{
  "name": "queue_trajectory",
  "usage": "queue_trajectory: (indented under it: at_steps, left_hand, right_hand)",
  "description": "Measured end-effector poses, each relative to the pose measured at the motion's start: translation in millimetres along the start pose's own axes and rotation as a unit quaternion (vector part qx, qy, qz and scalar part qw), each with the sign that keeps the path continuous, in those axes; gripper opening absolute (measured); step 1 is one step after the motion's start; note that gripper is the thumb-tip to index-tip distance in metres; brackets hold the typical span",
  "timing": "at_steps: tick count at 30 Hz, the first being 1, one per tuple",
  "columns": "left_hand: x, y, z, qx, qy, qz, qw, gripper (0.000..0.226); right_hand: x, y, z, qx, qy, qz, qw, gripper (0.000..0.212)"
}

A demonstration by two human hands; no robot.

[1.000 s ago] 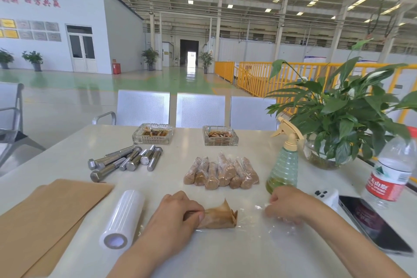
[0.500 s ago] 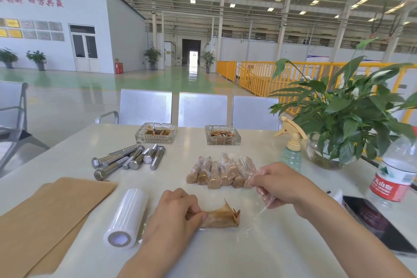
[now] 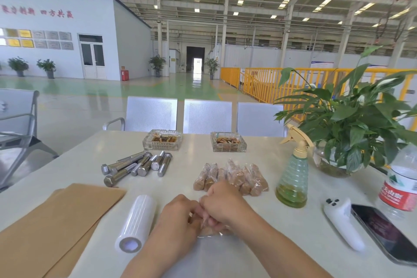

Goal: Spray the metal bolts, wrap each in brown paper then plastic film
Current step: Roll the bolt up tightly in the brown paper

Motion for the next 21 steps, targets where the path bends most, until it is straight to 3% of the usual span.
queue_trajectory:
  at_steps: [2,6,13,16,21]
  left_hand:
    - [-1.3,-2.9,-1.3,0.015,-0.020,-0.010,1.000,0.016]
    - [-5.1,-4.6,-2.3,0.017,-0.052,-0.031,0.998,0.011]
    - [-7.5,-16.7,-8.4,-0.080,-0.043,-0.125,0.988,0.024]
    - [-2.7,-20.3,-11.6,-0.079,-0.026,-0.166,0.983,0.012]
    - [4.5,-15.4,-12.9,-0.029,-0.004,-0.122,0.992,0.021]
  right_hand:
    - [1.6,8.6,2.5,0.003,0.003,0.005,1.000,0.009]
    - [6.8,15.0,3.9,0.004,0.020,-0.004,1.000,0.028]
    - [7.4,23.0,-3.9,-0.041,0.017,0.038,0.998,0.036]
    - [6.5,22.5,-9.1,-0.050,0.007,0.025,0.998,0.043]
    - [2.2,19.8,-16.8,-0.066,-0.003,0.024,0.997,0.065]
Point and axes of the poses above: each hand's wrist, its own z-axis towards the middle knuckle, its own y-axis out of the palm, x = y × z, the point moved 8 cm from there along z, towards the middle knuckle
